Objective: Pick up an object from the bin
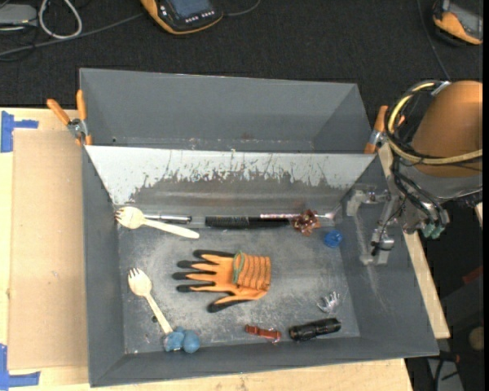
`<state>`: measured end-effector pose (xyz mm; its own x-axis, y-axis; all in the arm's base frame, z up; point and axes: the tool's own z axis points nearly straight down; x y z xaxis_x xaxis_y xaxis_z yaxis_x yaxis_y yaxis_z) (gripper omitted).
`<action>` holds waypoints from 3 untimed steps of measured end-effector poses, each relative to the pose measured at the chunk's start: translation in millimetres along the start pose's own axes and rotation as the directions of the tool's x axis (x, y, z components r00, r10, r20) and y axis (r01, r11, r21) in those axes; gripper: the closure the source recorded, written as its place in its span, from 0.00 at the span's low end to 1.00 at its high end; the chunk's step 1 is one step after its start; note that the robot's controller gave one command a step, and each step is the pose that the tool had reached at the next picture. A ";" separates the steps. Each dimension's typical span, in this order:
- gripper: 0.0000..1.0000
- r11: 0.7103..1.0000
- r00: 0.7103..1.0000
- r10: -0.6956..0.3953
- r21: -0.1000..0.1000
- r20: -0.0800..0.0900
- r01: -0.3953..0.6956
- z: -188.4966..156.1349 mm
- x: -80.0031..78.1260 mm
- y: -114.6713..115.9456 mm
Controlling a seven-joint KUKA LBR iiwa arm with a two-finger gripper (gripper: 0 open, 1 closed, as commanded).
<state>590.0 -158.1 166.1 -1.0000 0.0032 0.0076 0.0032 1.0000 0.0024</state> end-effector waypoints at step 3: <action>0.00 0.997 0.997 0.079 0.002 0.015 -0.079 86.6 -26.2 93.8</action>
Offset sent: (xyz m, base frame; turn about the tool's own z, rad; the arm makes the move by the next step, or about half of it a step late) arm 0.0261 0.0401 -0.0945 0.0621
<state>615.9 -64.2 79.5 -0.9966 0.0818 -0.0074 0.0818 0.9966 -0.0003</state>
